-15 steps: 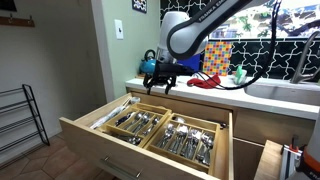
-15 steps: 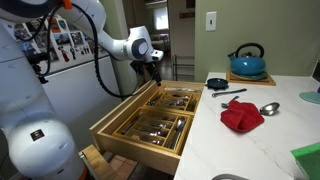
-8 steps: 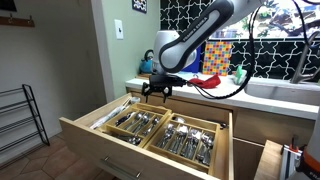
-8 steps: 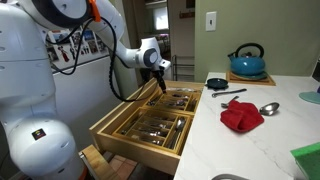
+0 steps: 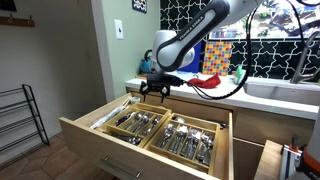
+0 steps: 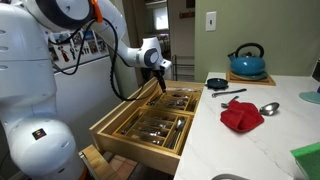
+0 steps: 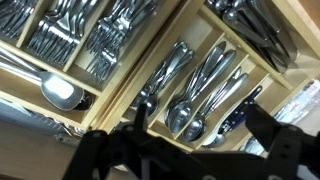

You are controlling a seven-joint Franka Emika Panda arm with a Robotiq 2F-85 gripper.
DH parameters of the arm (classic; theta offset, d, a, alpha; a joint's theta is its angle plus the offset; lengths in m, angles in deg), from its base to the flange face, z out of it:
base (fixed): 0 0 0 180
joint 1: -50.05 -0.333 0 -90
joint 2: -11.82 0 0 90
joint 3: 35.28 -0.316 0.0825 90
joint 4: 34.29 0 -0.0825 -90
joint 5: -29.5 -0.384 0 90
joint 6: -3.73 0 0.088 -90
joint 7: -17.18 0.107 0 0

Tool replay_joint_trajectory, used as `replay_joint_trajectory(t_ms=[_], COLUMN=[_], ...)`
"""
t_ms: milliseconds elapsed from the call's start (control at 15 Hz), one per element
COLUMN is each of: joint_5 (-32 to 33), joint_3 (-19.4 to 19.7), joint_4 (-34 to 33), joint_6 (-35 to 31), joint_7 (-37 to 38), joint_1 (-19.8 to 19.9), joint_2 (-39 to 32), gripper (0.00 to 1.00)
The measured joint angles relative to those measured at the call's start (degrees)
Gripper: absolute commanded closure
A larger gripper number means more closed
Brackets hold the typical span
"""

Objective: Remove a tablespoon from the drawer and put it on the table

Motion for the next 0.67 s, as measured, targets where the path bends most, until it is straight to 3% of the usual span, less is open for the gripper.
replay_joint_trajectory(t_ms=[200, 667], joint_5=[-5.6, -8.9], joint_3=[0.4, 2.9], joint_4=[-3.0, -9.6], joint_6=[0.0, -0.1], joint_7=[-0.4, 0.8], joint_1=[-0.1, -1.6], joint_2=[-2.4, -11.9], gripper=[0.0, 0.0])
